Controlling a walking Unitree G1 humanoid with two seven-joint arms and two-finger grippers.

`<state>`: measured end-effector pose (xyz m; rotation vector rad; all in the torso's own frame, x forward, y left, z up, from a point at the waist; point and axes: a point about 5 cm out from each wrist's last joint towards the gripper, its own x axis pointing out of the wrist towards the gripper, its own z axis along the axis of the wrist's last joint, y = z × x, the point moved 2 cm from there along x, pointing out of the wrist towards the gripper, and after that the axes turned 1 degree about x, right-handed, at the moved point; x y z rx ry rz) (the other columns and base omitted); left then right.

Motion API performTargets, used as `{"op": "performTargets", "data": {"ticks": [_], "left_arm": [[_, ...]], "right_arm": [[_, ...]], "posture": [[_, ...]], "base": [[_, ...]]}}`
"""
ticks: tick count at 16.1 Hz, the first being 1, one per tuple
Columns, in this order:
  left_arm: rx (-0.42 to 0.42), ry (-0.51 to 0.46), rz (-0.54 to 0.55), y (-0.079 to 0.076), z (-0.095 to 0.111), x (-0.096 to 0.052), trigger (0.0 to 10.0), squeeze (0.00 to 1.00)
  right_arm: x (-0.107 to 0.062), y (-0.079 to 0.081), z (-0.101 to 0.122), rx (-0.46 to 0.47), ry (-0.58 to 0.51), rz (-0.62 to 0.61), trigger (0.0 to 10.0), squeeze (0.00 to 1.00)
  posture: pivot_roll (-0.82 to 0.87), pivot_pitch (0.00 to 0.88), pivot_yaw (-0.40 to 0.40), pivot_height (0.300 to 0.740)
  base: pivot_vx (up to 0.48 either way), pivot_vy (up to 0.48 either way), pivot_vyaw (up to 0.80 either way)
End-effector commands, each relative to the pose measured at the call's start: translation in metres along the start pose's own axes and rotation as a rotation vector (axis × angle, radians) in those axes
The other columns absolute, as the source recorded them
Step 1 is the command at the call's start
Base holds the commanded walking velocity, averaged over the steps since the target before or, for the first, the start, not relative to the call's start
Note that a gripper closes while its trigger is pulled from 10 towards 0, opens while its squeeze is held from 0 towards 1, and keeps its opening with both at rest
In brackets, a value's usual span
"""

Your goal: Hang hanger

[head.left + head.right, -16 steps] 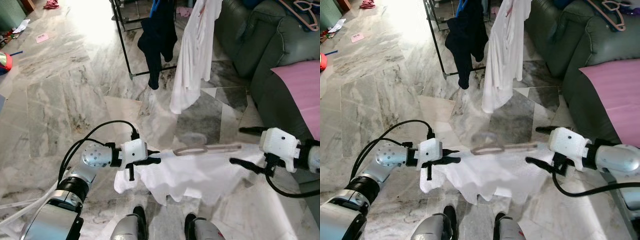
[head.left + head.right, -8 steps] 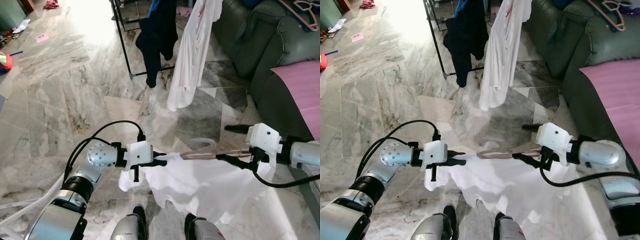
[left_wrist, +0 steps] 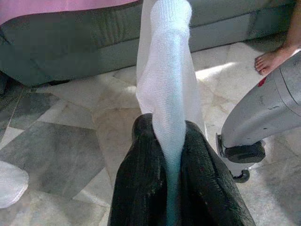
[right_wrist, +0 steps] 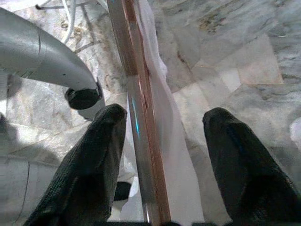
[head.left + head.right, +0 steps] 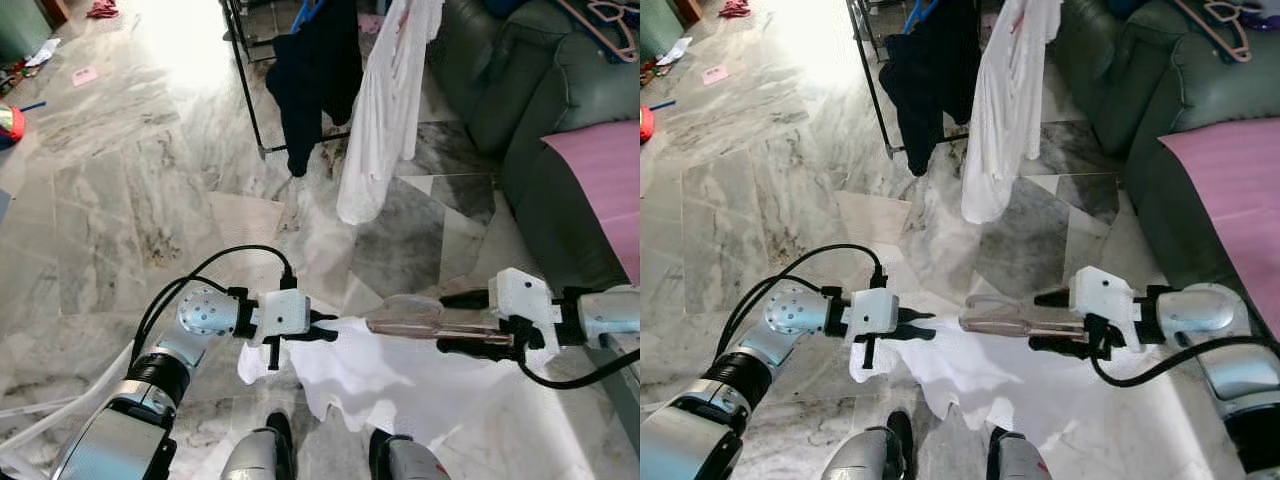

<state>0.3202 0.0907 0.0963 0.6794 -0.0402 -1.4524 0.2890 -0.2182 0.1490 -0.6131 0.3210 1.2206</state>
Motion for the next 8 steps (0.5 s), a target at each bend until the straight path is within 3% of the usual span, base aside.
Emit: {"op": "performTargets", "data": {"ticks": [1, 2, 3, 8], "left_arm": [[0.027, -0.011, -0.001, 0.0016, 0.0031, -0.0017, 2.0, 0.00], [0.027, -0.011, -0.003, 0.0012, 0.0029, -0.0019, 2.0, 0.00], [0.025, -0.010, -0.003, 0.0011, 0.0028, -0.0020, 2.0, 0.00], [0.023, -0.013, -0.011, -0.0007, 0.0024, -0.0009, 2.0, 0.00]], "right_arm": [[0.0000, 0.0035, -0.0007, -0.001, 0.016, 0.057, 2.7, 0.00], [0.0002, 0.0024, 0.0008, -0.007, 0.018, 0.064, 3.0, 0.00], [0.0008, 0.0003, 0.0033, -0.008, 0.014, 0.072, 0.0, 0.00], [0.0011, 0.0019, 0.0053, -0.013, 0.038, 0.147, 0.0, 0.00]], "posture": [[-0.07, 0.272, 0.086, 0.740], [-0.07, 0.273, 0.087, 0.740], [-0.07, 0.273, 0.088, 0.740], [-0.07, 0.272, 0.088, 0.740]], "base": [[0.000, 0.000, 0.00], [0.000, 0.000, 0.00], [0.000, 0.000, 0.00], [0.000, 0.000, 0.00]]}}
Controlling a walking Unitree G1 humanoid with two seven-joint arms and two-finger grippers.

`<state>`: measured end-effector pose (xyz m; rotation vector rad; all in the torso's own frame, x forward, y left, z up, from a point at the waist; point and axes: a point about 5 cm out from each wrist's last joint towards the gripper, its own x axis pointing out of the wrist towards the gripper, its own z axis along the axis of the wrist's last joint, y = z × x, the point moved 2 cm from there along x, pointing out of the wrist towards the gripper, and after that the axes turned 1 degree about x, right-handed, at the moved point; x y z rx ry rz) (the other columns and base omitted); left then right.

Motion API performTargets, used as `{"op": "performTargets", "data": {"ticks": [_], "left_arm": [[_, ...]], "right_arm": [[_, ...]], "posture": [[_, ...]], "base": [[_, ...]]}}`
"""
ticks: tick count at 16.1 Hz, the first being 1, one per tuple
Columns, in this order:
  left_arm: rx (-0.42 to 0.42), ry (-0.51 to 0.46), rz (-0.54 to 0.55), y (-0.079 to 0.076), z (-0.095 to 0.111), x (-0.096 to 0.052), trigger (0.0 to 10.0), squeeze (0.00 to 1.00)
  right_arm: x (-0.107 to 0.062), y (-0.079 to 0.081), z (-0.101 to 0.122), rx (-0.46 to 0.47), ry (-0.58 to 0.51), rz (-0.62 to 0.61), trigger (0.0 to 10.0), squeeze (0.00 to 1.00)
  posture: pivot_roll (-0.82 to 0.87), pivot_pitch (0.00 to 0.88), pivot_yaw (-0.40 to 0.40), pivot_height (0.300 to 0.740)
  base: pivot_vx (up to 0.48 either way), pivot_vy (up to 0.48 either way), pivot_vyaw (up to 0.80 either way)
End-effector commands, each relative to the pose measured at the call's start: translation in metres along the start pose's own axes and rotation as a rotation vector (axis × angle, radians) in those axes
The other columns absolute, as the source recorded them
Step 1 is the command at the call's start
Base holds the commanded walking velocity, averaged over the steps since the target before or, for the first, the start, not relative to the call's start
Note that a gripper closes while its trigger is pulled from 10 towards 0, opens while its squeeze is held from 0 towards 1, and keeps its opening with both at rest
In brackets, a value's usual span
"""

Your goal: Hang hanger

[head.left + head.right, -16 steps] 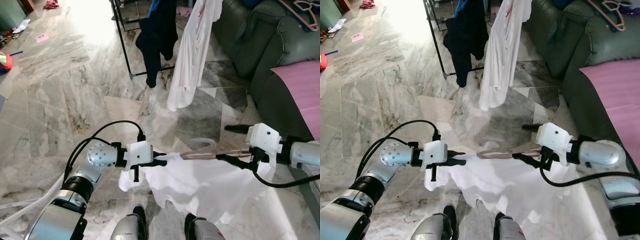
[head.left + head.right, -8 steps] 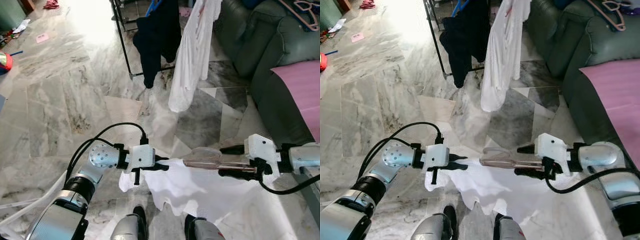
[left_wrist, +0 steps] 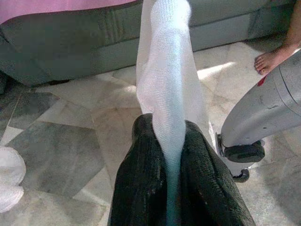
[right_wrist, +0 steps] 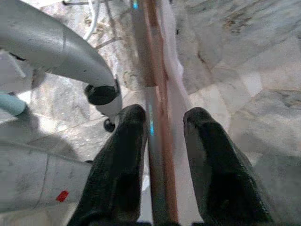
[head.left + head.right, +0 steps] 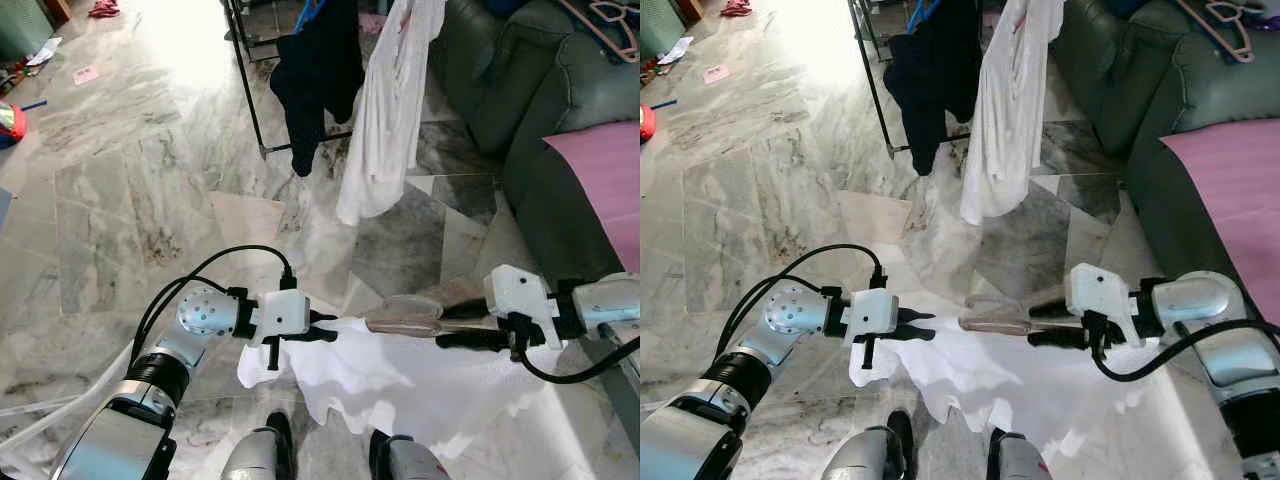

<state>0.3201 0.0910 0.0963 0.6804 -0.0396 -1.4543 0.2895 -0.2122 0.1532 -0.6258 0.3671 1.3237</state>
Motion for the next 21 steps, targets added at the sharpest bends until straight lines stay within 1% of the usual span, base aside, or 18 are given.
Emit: {"op": "performTargets", "data": {"ticks": [1, 5, 8, 9, 10, 11, 12, 13, 15, 16, 17, 20, 21], "left_arm": [[0.021, -0.015, -0.009, -0.001, 0.003, 0.000, 2.1, 0.00], [0.019, -0.021, -0.006, -0.001, 0.004, 0.002, 2.2, 0.00], [0.019, -0.024, -0.005, -0.001, 0.004, 0.003, 2.3, 0.00], [0.020, -0.024, -0.005, -0.001, 0.004, 0.003, 2.5, 0.00], [0.022, -0.025, -0.002, 0.000, 0.005, 0.004, 3.1, 0.00], [0.023, -0.026, 0.001, 0.001, 0.006, 0.004, 3.4, 0.00], [0.020, -0.027, 0.027, 0.004, 0.006, 0.004, 7.1, 0.00], [0.019, -0.029, 0.045, 0.005, 0.006, 0.005, 10.0, 1.00], [0.021, -0.032, 0.111, 0.010, 0.007, 0.005, 10.0, 1.00], [0.014, -0.029, 0.141, 0.012, 0.006, 0.004, 10.0, 1.00], [0.012, -0.024, 0.142, 0.012, 0.005, 0.004, 10.0, 1.00], [0.016, 0.000, 0.202, 0.019, 0.003, -0.001, 10.0, 1.00], [0.030, -0.002, 0.257, 0.027, 0.005, -0.004, 10.0, 1.00]], "right_arm": [[0.000, 0.004, -0.002, 0.005, 0.030, 0.068, 0.0, 0.00], [0.005, 0.010, -0.009, 0.022, 0.057, 0.100, 0.0, 0.00], [0.007, 0.009, -0.012, 0.024, 0.058, 0.076, 0.0, 0.00], [0.007, 0.009, -0.015, 0.025, 0.072, 0.070, 0.0, 0.00], [0.006, 0.009, -0.018, 0.026, 0.084, 0.061, 0.0, 0.00], [0.006, 0.008, -0.019, 0.028, 0.083, 0.049, 0.0, 0.00], [0.007, 0.007, -0.021, 0.027, 0.079, 0.024, 0.0, 0.00], [0.007, 0.005, -0.022, 0.026, 0.074, 0.003, 0.0, 0.00], [0.007, 0.004, -0.023, 0.028, 0.060, -0.029, 0.0, 0.00], [0.008, 0.005, -0.024, 0.030, 0.058, -0.030, 0.0, 0.00], [0.008, 0.006, -0.025, 0.031, 0.058, -0.030, 0.0, 0.00], [0.007, 0.007, -0.027, 0.035, 0.058, -0.037, 0.0, 0.00], [0.008, 0.006, -0.028, 0.035, 0.057, -0.053, 0.0, 0.00]], "posture": [[-0.07, 0.272, 0.087, 0.740], [-0.07, 0.270, 0.085, 0.740], [-0.07, 0.268, 0.086, 0.740], [-0.07, 0.267, 0.087, 0.740], [-0.07, 0.266, 0.086, 0.740], [-0.07, 0.264, 0.086, 0.740], [-0.07, 0.263, 0.085, 0.740], [-0.07, 0.261, 0.085, 0.740], [-0.07, 0.259, 0.085, 0.740], [-0.07, 0.257, 0.085, 0.740], [-0.07, 0.257, 0.085, 0.740], [-0.07, 0.253, 0.085, 0.740], [-0.08, 0.253, 0.083, 0.740]], "base": [[0.000, 0.000, 0.00], [0.000, 0.000, 0.00], [0.000, 0.000, 0.00], [0.000, 0.000, 0.00], [0.000, 0.000, 0.00], [0.000, 0.000, 0.00], [0.000, 0.000, 0.00], [0.000, 0.000, 0.00], [0.000, 0.000, 0.00], [0.000, 0.000, 0.00], [0.000, 0.000, 0.00], [0.000, 0.000, 0.00], [0.000, 0.000, 0.00]]}}
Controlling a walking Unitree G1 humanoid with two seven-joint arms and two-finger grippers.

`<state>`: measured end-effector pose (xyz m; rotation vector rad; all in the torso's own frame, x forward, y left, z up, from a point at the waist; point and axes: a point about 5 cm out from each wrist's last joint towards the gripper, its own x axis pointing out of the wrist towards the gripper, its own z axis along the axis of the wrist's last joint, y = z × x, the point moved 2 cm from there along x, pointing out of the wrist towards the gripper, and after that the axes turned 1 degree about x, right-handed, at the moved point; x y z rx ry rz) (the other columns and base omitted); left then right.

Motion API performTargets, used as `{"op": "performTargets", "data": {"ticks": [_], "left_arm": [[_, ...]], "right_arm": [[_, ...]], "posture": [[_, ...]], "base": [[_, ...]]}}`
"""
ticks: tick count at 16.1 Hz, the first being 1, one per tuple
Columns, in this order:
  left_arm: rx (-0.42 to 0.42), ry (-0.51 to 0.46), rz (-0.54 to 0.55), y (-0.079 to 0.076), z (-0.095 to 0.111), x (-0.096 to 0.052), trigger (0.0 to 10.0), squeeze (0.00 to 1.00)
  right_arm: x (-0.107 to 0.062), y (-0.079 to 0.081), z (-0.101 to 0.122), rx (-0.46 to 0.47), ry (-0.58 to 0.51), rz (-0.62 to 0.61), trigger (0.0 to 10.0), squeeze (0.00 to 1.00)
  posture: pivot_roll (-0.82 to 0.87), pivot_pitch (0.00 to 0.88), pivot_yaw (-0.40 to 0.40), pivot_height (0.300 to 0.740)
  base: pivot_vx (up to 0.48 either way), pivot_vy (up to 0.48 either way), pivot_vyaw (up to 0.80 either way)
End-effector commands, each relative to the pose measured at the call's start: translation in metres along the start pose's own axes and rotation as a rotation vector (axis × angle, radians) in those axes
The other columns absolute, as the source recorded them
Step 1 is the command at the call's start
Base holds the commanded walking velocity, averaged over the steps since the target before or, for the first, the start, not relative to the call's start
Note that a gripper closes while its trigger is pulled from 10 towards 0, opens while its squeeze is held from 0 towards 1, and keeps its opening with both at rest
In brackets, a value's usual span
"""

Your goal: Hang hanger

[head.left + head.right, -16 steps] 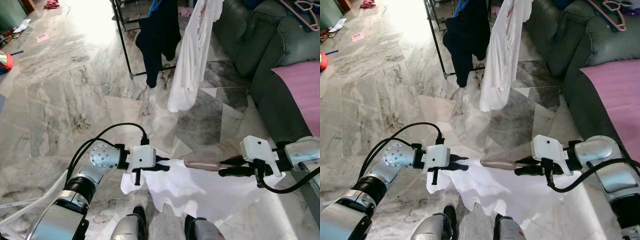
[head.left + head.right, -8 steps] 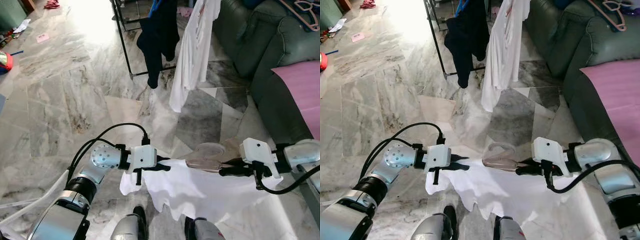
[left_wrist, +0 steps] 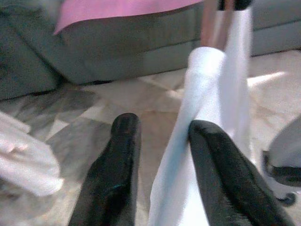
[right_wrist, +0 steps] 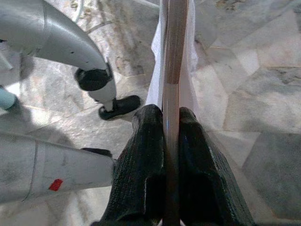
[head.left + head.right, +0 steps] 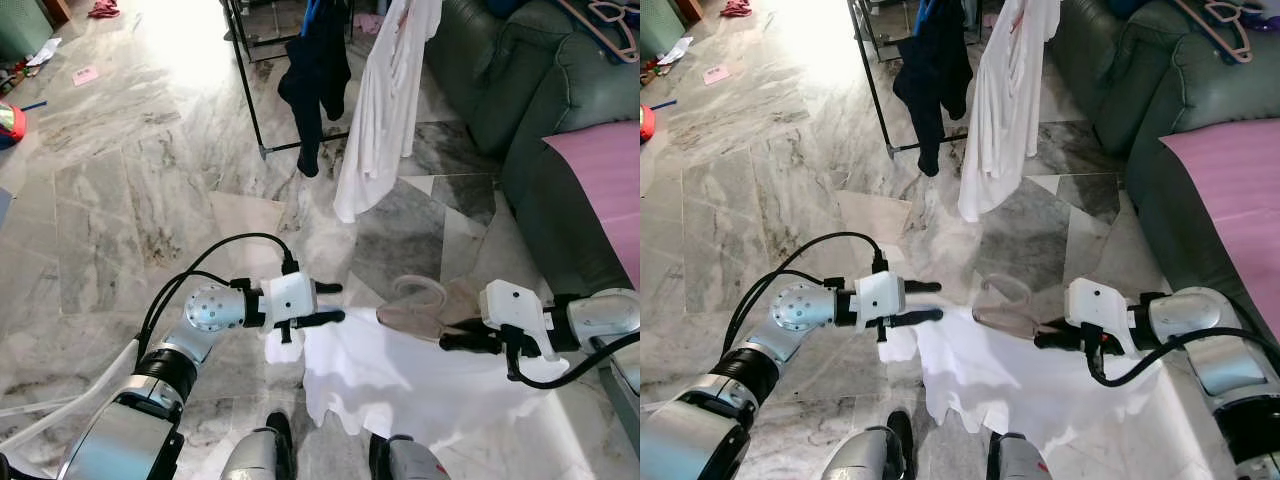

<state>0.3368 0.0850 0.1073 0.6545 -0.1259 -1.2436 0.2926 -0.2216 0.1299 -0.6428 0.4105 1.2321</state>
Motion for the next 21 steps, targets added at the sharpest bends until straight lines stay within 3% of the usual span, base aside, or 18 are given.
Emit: {"op": "performTargets", "data": {"ticks": [1, 4, 6, 11, 14, 17, 19, 21], "left_arm": [[0.022, 0.005, 0.050, 0.011, 0.001, -0.006, 10.0, 1.00], [0.022, 0.009, 0.077, 0.015, 0.001, -0.007, 10.0, 1.00], [-0.099, 0.015, 0.270, 0.028, -0.008, -0.020, 10.0, 1.00], [-0.231, -0.040, 0.446, 0.034, -0.011, -0.022, 10.0, 1.00], [-0.372, -0.024, 0.636, 0.042, -0.020, -0.024, 10.0, 1.00], [-0.483, -0.022, 0.907, 0.049, -0.029, -0.036, 10.0, 1.00], [-0.556, 0.004, 1.012, 0.040, -0.038, -0.036, 10.0, 1.00], [-0.566, 0.043, 1.035, 0.029, -0.042, -0.031, 10.0, 1.00]], "right_arm": [[0.002, 0.005, -0.004, -0.002, 0.000, 0.009, 0.0, 0.00], [0.003, 0.003, -0.006, -0.005, 0.001, -0.026, 0.0, 0.00], [0.007, -0.013, -0.011, 0.044, -0.040, -0.332, 0.0, 0.00], [0.008, -0.015, -0.009, 0.097, -0.102, -0.526, 0.0, 0.00], [0.009, -0.023, -0.005, 0.146, -0.142, -0.693, 0.0, 0.00], [0.006, -0.033, 0.001, 0.257, -0.230, -0.910, 0.0, 0.00], [0.006, -0.035, 0.005, 0.352, -0.322, -1.055, 0.0, 0.00], [0.005, -0.036, 0.007, 0.435, -0.377, -1.166, 0.0, 0.00]], "posture": [[-0.08, 0.253, 0.083, 0.740], [-0.07, 0.253, 0.081, 0.740], [-0.07, 0.255, 0.082, 0.740], [-0.07, 0.254, 0.084, 0.740], [-0.07, 0.253, 0.085, 0.740], [-0.07, 0.252, 0.086, 0.740], [-0.07, 0.248, 0.083, 0.740], [-0.07, 0.241, 0.080, 0.740]], "base": [[0.000, 0.000, 0.00], [0.000, 0.000, 0.00], [0.000, 0.000, 0.00], [0.000, 0.000, 0.00], [0.000, 0.000, 0.00], [0.000, 0.000, 0.00], [0.000, 0.000, 0.00], [0.000, 0.000, 0.00]]}}
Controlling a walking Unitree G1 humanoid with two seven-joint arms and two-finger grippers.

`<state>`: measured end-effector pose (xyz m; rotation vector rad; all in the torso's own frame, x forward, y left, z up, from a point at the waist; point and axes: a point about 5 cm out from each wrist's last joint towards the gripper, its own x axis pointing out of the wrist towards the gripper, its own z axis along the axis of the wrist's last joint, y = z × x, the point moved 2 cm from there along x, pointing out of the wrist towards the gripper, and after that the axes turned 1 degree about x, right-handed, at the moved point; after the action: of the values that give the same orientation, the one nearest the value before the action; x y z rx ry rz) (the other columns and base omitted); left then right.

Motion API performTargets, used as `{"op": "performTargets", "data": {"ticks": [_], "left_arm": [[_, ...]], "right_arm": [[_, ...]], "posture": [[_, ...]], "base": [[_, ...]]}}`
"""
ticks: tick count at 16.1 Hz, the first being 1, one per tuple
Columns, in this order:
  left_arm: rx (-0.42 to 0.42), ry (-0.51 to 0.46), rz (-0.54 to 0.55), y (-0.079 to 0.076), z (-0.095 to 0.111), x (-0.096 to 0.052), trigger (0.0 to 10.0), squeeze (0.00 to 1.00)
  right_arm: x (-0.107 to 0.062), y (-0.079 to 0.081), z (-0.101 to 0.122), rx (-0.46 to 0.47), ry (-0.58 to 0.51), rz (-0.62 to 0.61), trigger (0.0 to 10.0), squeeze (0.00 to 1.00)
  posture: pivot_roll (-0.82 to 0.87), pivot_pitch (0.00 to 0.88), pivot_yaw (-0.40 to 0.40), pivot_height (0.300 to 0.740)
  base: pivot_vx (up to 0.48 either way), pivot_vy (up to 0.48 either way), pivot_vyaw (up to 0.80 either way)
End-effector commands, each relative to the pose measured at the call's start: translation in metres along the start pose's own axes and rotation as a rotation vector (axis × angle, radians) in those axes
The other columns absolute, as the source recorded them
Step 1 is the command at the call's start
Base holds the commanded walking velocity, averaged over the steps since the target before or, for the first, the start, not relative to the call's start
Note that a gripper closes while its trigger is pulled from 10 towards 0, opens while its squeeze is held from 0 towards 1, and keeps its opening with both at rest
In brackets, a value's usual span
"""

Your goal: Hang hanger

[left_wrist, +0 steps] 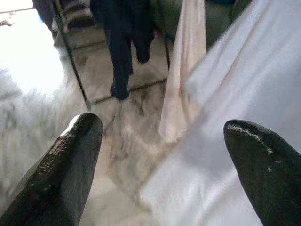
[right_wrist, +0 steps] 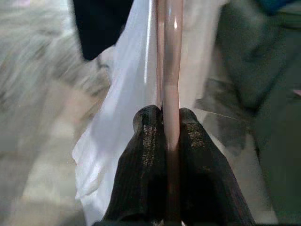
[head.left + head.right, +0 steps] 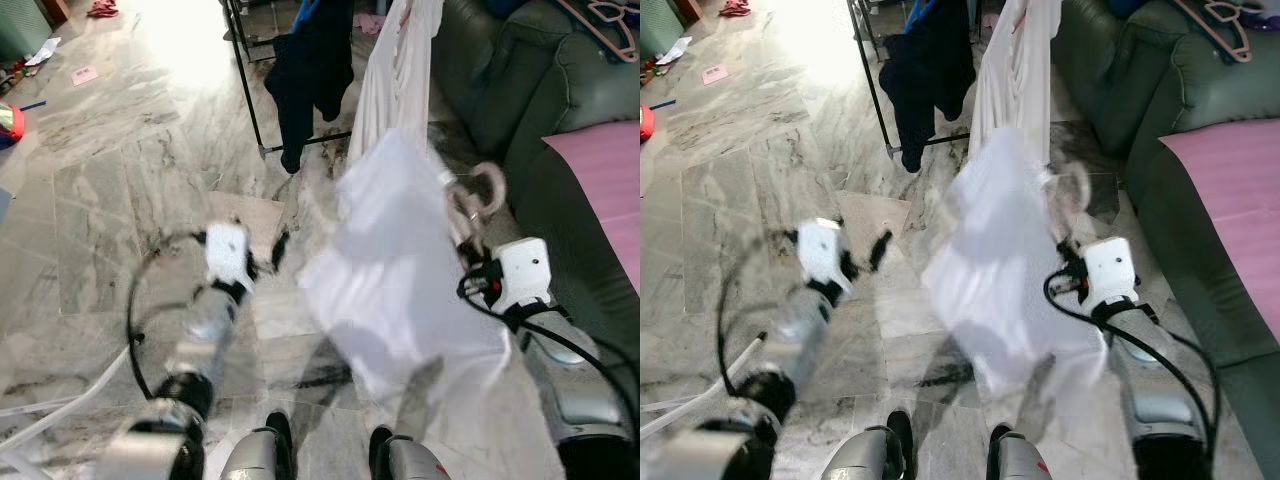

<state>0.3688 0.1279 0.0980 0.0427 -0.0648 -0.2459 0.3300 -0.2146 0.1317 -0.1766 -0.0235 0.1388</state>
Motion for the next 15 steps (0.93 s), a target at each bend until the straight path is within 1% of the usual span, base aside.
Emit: {"op": "performTargets", "data": {"ticks": [1, 2, 4, 5, 6, 7, 8, 9, 11, 12, 13, 14, 15], "left_arm": [[0.006, 0.028, 0.024, 0.003, -0.006, -0.004, 10.0, 1.00], [0.008, 0.030, 0.017, -0.005, -0.011, -0.009, 10.0, 1.00], [0.014, 0.038, 0.057, -0.006, -0.013, -0.011, 10.0, 1.00], [0.016, 0.049, 0.063, -0.006, -0.015, -0.012, 10.0, 1.00], [0.011, 0.055, 0.060, -0.008, -0.016, -0.011, 10.0, 1.00], [0.016, 0.054, 0.074, -0.007, -0.015, -0.012, 10.0, 0.00], [-0.008, 0.058, 0.073, -0.007, -0.016, -0.014, 10.0, 0.00], [-0.015, 0.064, 0.072, -0.008, -0.018, -0.016, 10.0, 0.00], [-0.011, 0.063, 0.078, -0.007, -0.017, -0.017, 10.0, 0.00], [-0.013, 0.055, 0.086, -0.003, -0.013, -0.018, 10.0, 0.00], [-0.013, 0.039, 0.098, -0.002, -0.010, -0.018, 10.0, 0.00], [0.000, 0.023, 0.117, 0.000, -0.007, -0.018, 10.0, 0.00], [0.007, 0.018, 0.124, 0.000, -0.004, -0.016, 10.0, 0.00]], "right_arm": [[-0.002, -0.006, 0.008, 0.034, -0.041, -0.063, 0.0, 0.00], [-0.004, -0.001, 0.007, 0.091, -0.062, -0.129, 0.0, 0.00], [-0.008, 0.007, 0.003, 0.105, -0.053, -0.133, 0.0, 0.00], [-0.011, 0.014, 0.003, 0.116, -0.046, -0.121, 4.2, 0.00], [-0.012, 0.014, 0.003, 0.101, -0.043, -0.124, 4.2, 0.00], [-0.014, 0.019, 0.001, 0.135, -0.030, -0.124, 10.0, 0.00], [-0.017, 0.028, 0.001, 0.131, -0.029, -0.122, 10.0, 0.00], [-0.020, 0.035, 0.003, 0.157, -0.038, -0.119, 10.0, 0.00], [-0.019, 0.046, 0.004, 0.121, -0.039, -0.080, 10.0, 0.00], [-0.017, 0.051, 0.007, 0.086, -0.051, -0.069, 10.0, 0.00], [-0.015, 0.053, 0.010, 0.082, -0.065, -0.062, 10.0, 0.00], [-0.012, 0.055, 0.013, 0.134, -0.052, -0.062, 10.0, 0.00], [-0.010, 0.053, 0.019, 0.154, -0.066, -0.058, 10.0, 0.00]], "posture": [[-0.07, 0.239, 0.080, 0.740], [-0.08, 0.236, 0.083, 0.740], [-0.09, 0.232, 0.089, 0.740], [-0.09, 0.230, 0.089, 0.740], [-0.09, 0.230, 0.090, 0.740], [-0.09, 0.235, 0.092, 0.740], [-0.10, 0.239, 0.089, 0.740], [-0.09, 0.247, 0.087, 0.740], [-0.08, 0.256, 0.087, 0.740], [-0.08, 0.248, 0.081, 0.740], [-0.07, 0.242, 0.072, 0.740], [-0.06, 0.240, 0.066, 0.740], [-0.05, 0.238, 0.065, 0.740]], "base": [[0.000, 0.000, 0.00], [0.000, 0.000, 0.00], [0.000, 0.000, 0.00], [0.000, 0.000, 0.00], [0.000, 0.000, 0.00], [0.000, 0.000, 0.00], [0.000, 0.000, 0.00], [0.000, 0.000, 0.00], [0.000, 0.000, 0.00], [0.000, 0.000, 0.00], [0.000, 0.000, 0.00], [0.000, 0.000, 0.00], [0.000, 0.000, 0.00]]}}
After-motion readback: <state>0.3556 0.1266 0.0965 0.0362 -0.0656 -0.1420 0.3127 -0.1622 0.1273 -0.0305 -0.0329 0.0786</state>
